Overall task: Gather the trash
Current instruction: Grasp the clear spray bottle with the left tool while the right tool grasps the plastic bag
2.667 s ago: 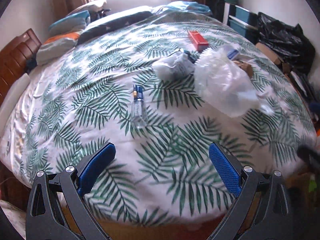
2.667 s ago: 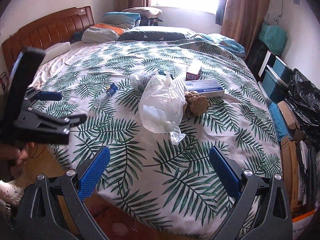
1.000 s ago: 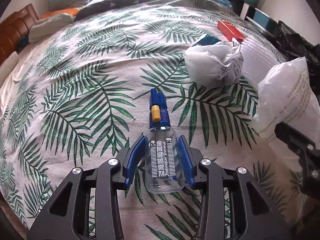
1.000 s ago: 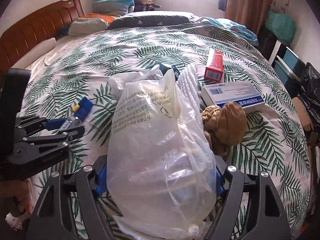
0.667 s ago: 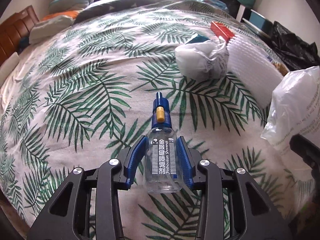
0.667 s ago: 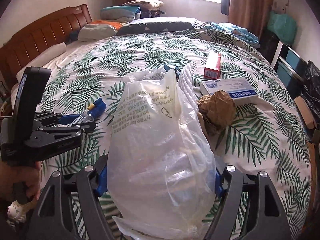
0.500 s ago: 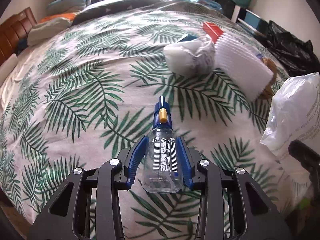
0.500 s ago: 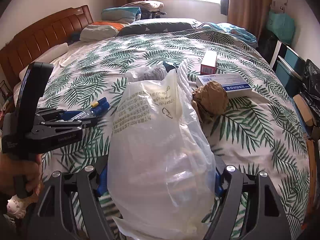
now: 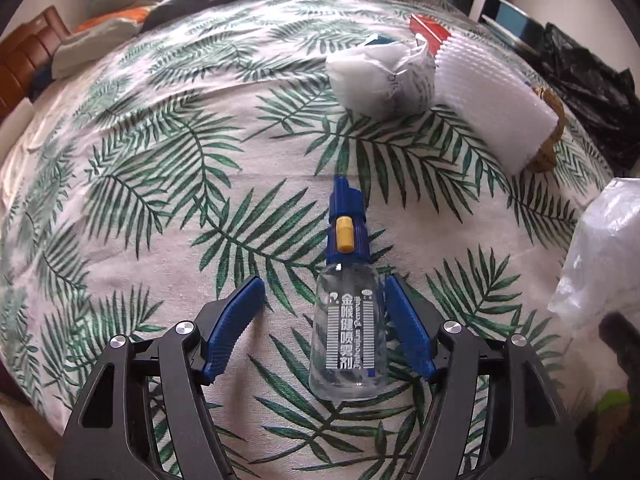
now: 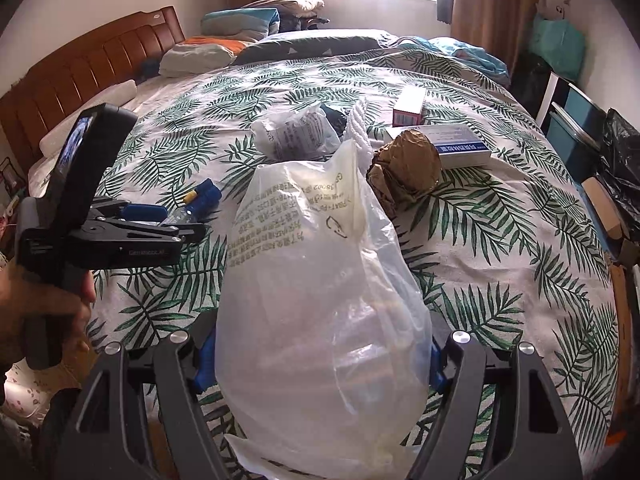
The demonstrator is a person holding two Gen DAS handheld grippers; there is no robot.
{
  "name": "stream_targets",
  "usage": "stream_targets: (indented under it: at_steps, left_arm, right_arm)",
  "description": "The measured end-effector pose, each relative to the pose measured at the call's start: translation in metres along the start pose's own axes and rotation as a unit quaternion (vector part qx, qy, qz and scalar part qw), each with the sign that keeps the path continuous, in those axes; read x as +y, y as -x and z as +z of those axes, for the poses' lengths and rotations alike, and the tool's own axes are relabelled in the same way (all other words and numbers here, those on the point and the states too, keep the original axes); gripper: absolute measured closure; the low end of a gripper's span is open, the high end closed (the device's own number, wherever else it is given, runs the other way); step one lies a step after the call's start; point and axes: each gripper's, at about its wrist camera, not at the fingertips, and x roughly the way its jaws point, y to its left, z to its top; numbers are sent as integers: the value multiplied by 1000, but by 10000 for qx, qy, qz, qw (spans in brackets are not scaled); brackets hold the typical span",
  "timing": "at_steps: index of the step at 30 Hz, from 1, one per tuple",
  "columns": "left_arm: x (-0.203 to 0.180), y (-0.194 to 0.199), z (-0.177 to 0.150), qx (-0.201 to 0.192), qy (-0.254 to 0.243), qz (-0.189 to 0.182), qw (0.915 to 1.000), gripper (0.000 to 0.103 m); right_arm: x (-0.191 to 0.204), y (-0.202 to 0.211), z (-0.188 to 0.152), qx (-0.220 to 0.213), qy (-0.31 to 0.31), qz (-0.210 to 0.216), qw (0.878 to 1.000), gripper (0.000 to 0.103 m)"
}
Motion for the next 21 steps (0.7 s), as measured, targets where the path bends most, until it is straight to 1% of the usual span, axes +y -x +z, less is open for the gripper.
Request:
stream_targets:
  at_steps: [1,2,3,4,5,6,9,12,21]
  left_arm:
    - [0,0,-1,38,-30,40,10000,36]
    - [-2,1,-2,53,-100,68,9999,42]
    - [-5,2,-3,17,-215,27,9998,58]
    - [-8,4,-4,-5,-291,77,9995,66]
    - [-11,6,-4,-37,-360,160,9992,68]
    - [-13,7,-4,-68,-395,175,9990,68]
    - [-17,9,-6,-102,-371,25,9993,68]
    - [-20,14,-9,-184,-394,-17,9991,68]
    - [-33,39,-26,-328,-391,-303,9982,68]
  right_arm:
    - [1,1,1,-14,4,3,10000,29]
    - [1,1,1,-22,7,6,10000,29]
    - [1,1,1,-23,13,18,10000,29]
    - [1,0,2,-19,22,26,10000,29]
    - [2,0,2,-21,30,30,10000,29]
    - [2,-1,2,-19,35,31,10000,29]
    - [2,-1,1,-24,21,48,10000,29]
    - [1,-1,1,-27,37,42,10000,29]
    - [0,11,-5,-66,-2,73,10000,29]
